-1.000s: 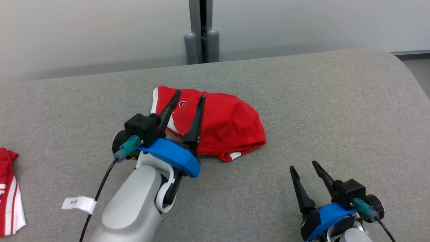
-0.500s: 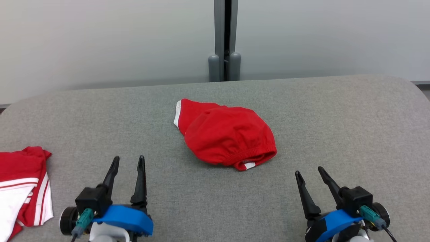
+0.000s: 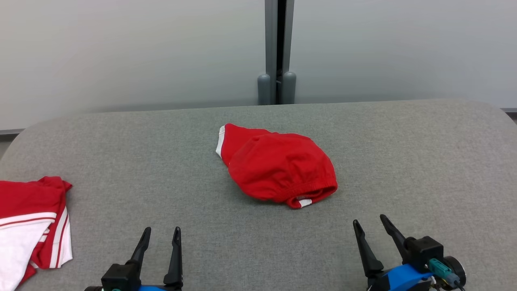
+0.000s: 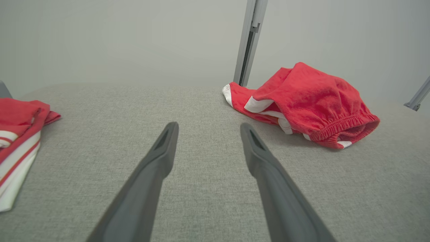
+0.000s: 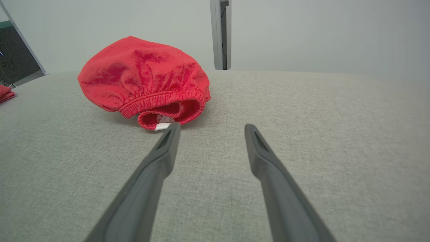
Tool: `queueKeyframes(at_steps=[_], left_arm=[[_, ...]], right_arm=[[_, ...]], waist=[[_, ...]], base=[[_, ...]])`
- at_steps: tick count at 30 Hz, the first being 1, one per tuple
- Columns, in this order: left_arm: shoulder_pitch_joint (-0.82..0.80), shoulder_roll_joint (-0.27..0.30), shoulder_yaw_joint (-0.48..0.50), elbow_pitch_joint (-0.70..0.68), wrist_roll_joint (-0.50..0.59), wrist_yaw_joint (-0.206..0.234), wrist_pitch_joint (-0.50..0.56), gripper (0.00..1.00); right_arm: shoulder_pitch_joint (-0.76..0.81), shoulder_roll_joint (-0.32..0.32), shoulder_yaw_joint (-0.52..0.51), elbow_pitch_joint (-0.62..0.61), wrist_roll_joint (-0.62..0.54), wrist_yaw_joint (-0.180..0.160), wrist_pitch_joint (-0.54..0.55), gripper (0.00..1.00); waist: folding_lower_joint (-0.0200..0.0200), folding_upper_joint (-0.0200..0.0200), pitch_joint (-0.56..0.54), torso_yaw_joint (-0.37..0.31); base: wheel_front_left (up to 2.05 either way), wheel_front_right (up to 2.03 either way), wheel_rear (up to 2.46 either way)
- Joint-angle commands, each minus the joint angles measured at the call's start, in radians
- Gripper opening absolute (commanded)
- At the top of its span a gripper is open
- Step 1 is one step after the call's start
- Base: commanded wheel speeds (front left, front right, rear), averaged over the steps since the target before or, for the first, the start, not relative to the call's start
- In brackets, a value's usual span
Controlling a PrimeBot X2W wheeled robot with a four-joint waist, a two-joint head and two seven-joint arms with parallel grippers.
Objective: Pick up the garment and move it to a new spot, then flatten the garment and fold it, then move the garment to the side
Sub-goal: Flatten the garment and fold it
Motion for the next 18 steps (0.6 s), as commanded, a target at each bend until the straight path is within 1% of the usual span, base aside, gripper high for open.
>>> queueKeyframes(at_steps=[1,3,6,10,13,18], left_arm=[[-0.011,-0.002,-0.001,0.003,0.005,-0.003,-0.003,1.00],[-0.026,-0.003,-0.006,0.007,0.011,-0.006,-0.003,1.00],[-0.044,-0.004,-0.022,0.018,0.019,-0.010,-0.003,1.00],[-0.060,-0.004,-0.034,0.027,0.019,-0.011,-0.003,1.00],[-0.072,-0.004,-0.041,0.033,0.011,-0.011,-0.003,1.00],[-0.086,-0.004,-0.041,0.036,0.007,-0.010,-0.003,1.00]], right_arm=[[-0.012,-0.003,0.010,0.001,0.004,0.000,0.000,1.00],[-0.027,-0.003,0.030,0.006,0.010,0.000,0.000,1.00],[-0.069,-0.003,0.085,0.033,0.030,0.000,-0.001,1.00],[-0.125,-0.003,0.127,0.076,0.061,0.000,0.000,1.00],[-0.167,-0.004,0.131,0.122,0.098,0.000,0.000,1.00],[-0.222,-0.004,0.111,0.208,0.092,0.000,-0.001,1.00]], waist=[[0.0000,-0.0001,0.005,0.008],[0.0000,-0.0001,0.011,0.023],[0.0000,-0.0001,0.038,0.064],[0.0000,-0.0001,0.074,0.120],[0.0000,-0.0001,0.102,0.161],[0.0000,-0.0001,0.139,0.211]], base=[[0.00,0.00,0.00],[0.00,0.00,0.00],[0.00,0.00,0.00],[0.00,0.00,0.00],[0.00,0.00,0.00],[0.00,0.00,0.00]])
